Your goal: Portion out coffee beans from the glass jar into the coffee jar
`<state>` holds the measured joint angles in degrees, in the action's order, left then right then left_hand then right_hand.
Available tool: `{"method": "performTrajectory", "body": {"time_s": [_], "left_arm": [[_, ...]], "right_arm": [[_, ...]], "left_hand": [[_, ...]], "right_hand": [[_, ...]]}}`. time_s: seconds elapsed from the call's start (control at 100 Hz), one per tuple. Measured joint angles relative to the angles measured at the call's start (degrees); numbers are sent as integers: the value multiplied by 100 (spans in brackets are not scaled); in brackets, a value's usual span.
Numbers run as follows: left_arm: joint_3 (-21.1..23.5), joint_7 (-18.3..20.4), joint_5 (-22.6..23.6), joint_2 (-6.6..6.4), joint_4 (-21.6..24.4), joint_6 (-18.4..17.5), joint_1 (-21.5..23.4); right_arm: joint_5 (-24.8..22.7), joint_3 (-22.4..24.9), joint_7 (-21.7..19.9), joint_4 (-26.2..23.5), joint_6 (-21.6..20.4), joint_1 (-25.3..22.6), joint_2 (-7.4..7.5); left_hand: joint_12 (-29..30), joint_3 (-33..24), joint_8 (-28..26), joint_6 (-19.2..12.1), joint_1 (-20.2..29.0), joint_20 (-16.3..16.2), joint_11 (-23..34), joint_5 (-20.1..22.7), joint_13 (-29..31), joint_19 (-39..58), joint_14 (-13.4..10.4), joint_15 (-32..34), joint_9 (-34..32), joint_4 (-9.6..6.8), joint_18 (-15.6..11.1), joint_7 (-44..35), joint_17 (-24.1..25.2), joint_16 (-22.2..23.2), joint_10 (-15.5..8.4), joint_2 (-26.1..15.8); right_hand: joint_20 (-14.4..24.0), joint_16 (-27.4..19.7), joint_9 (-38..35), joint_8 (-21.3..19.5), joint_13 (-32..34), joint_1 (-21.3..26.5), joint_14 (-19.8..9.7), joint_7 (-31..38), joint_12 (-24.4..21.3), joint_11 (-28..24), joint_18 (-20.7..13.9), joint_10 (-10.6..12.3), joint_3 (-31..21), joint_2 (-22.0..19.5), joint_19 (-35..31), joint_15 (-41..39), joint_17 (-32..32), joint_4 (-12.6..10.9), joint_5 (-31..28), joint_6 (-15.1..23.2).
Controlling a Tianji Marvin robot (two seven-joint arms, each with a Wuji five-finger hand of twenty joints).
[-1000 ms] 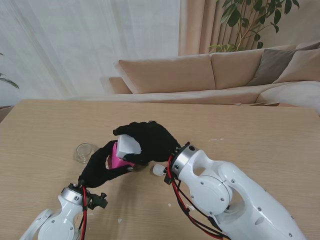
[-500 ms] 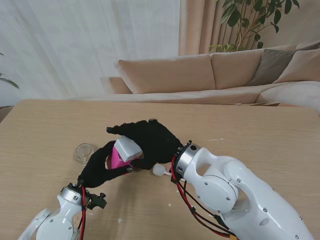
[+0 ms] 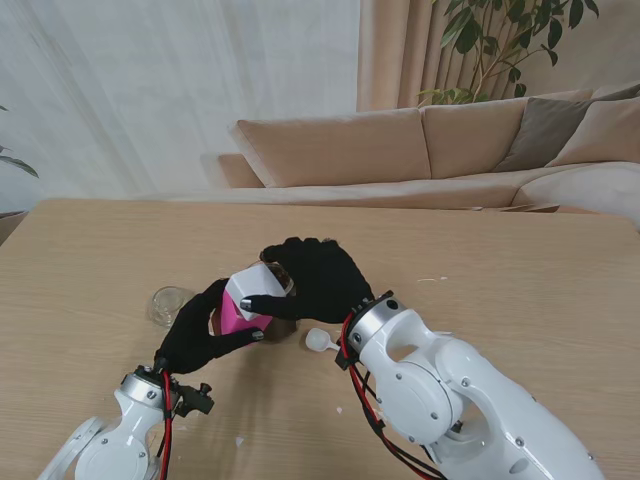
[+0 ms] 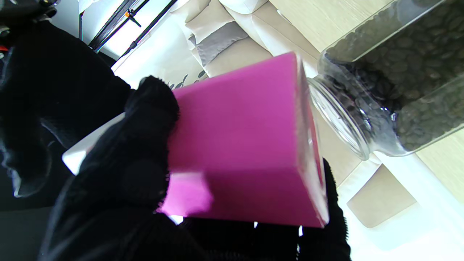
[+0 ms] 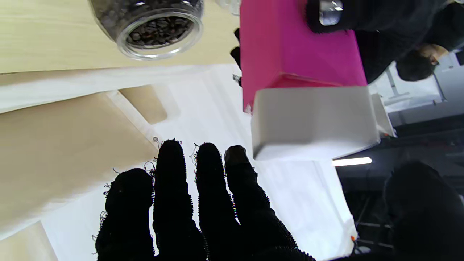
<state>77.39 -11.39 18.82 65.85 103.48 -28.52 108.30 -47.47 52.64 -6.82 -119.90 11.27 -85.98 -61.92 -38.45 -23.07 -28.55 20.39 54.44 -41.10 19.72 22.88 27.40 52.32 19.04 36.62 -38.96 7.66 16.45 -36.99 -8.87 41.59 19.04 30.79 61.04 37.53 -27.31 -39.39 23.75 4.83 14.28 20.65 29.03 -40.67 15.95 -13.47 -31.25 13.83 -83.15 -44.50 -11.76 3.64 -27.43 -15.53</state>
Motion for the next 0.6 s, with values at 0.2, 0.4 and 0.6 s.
{"method": "performTrajectory", "body": {"time_s": [0.2, 0.4, 0.6], "left_arm": [[-7, 15, 36, -3, 37, 3, 9], [-17, 34, 36, -6, 52, 14, 17], [-17, 83, 30, -13, 52, 55, 31]], "right_arm": [[47, -90, -424, 16, 41, 158, 47], [241, -47, -455, 77, -388, 223, 66], [554, 129, -936, -8, -524, 233, 105]], "left_hand": [[0, 0, 0, 0, 0, 1, 0, -1, 0, 0, 0, 0, 0, 0, 0, -1, 2, 0, 0, 0], [0, 0, 0, 0, 0, 1, 0, -3, 0, 0, 0, 0, 0, 0, 0, -1, 3, 0, 0, 1], [0, 0, -3, 0, 4, 1, 0, -3, 0, 0, 0, 0, 0, 0, 0, -26, 27, 0, 0, 21]], "right_hand": [[9, 265, -17, -609, 104, 518, 71, 513, 333, -349, 2, 25, -112, 459, -261, -496, -179, 40, -3, -51], [6, 275, -51, -445, 242, 2527, 72, 354, 254, -180, 2, 208, 127, 891, -162, -475, -8, -445, -8, 151], [-7, -46, 60, 337, -24, 3128, -13, -420, -352, 682, 3, 367, -767, 1465, 381, 346, 397, -577, 278, 1064]]}}
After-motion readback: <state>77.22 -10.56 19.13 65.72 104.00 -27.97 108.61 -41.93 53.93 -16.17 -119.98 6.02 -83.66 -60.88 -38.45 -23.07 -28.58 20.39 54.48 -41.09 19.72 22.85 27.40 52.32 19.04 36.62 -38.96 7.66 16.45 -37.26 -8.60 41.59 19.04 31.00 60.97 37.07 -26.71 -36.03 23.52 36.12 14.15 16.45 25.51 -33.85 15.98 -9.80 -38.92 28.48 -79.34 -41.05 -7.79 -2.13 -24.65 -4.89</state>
